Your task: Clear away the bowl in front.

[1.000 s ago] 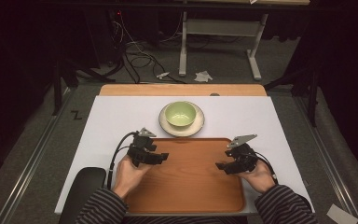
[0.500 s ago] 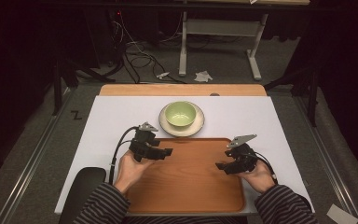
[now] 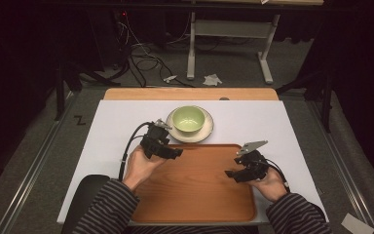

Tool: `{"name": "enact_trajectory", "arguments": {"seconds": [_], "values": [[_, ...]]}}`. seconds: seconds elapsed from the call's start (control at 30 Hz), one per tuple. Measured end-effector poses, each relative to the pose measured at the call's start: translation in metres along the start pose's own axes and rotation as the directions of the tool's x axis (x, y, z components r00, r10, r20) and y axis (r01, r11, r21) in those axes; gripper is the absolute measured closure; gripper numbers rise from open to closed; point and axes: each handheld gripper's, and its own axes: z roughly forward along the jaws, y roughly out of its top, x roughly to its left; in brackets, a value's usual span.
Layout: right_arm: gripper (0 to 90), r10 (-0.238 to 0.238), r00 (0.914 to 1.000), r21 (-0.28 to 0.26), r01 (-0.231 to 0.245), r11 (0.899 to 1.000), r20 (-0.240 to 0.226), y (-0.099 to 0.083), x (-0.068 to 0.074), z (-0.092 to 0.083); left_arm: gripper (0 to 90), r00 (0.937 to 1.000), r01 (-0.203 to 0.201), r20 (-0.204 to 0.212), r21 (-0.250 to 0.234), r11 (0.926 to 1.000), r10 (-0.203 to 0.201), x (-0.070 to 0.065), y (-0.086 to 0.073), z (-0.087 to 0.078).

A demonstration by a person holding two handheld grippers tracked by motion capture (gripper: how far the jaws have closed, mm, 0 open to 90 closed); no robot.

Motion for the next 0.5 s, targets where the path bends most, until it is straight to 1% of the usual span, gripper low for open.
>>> {"name": "enact_trajectory", "arguments": {"seconds": [0.1, 0.17, 0.3, 0.37, 0.5], "values": [[37.1, 0.007, 1.0000, 0.002, -0.007, 1.000, 0.001, 0.000, -0.001, 0.000, 30.9, 0.9999, 0.006, -0.010, 0.001, 1.0000, -0.006, 0.001, 0.007, 0.006], [37.2, 0.007, 1.0000, 0.000, -0.007, 1.000, 0.002, 0.000, -0.001, 0.000, 31.0, 0.9999, 0.010, -0.011, 0.001, 1.0000, -0.010, 0.001, 0.009, 0.007], [37.5, -0.008, 1.0000, -0.006, 0.008, 1.000, 0.005, 0.000, -0.001, -0.001, 31.2, 0.9997, 0.010, -0.021, 0.007, 0.9999, -0.010, 0.002, 0.017, 0.016], [37.5, 0.001, 1.0000, -0.007, -0.001, 1.000, 0.002, 0.000, -0.001, -0.001, 31.3, 0.9995, 0.019, -0.024, 0.009, 0.9998, -0.018, 0.002, 0.020, 0.019], [37.7, -0.004, 1.0000, -0.007, 0.004, 1.000, 0.001, 0.000, -0.001, -0.001, 31.5, 0.9992, 0.026, -0.032, 0.011, 0.9996, -0.026, 0.003, 0.025, 0.026]]}}
